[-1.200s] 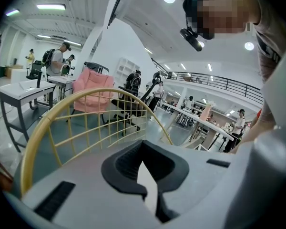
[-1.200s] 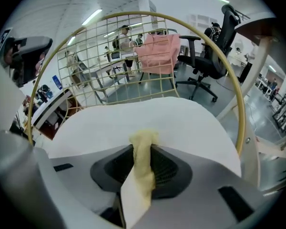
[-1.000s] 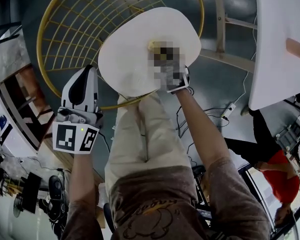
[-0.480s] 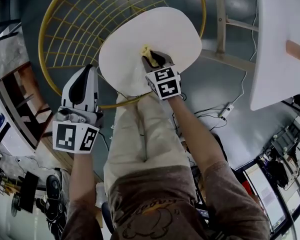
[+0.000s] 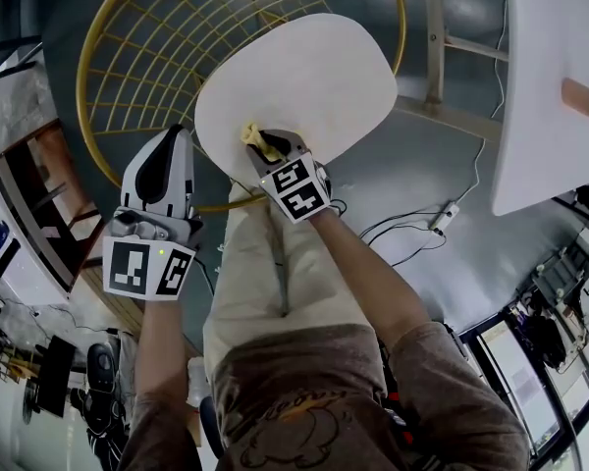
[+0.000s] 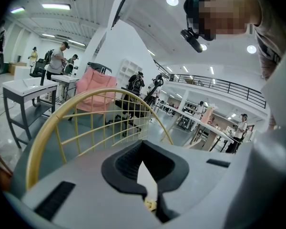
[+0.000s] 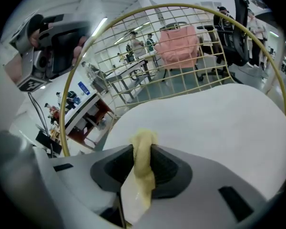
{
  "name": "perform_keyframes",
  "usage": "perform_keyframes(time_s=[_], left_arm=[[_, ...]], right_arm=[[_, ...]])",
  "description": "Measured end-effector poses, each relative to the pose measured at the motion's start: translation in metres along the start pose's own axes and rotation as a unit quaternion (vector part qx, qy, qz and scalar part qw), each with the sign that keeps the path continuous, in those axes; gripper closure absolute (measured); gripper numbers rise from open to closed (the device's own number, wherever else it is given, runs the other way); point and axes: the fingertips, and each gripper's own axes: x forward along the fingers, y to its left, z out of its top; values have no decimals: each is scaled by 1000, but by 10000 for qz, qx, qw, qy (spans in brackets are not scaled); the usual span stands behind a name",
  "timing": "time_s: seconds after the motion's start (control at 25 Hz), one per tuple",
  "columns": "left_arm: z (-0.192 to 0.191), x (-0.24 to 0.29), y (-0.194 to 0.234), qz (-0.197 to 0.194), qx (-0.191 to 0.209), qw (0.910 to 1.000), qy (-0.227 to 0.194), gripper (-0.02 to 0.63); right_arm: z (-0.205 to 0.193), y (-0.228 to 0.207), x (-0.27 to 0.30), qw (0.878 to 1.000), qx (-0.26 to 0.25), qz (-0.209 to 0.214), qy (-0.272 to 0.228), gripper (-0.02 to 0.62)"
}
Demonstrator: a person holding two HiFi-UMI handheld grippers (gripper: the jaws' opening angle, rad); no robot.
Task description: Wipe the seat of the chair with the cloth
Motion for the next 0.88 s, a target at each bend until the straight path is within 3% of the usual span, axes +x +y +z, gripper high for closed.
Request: perform_keyframes(time_s=[0.16,0.52,0.76,0.88], left_arm=[[-2,1,1,20,-23,10000,20,603],[-5,-2,-5,18,-60,10000,17,603],[-6,-3,-6,20,-35,10000,18,603],[-7,-5,-9,11,-30,10000,17,603]], right_arm=[[-8,23,2,9994,-20,354,59,476],[-19,56,-6,9976,-74,688,58,476],[-19,79,-12,9911,-48,1330,-8,476],[-18,84,-21,9900,-167,1398,-64,476]])
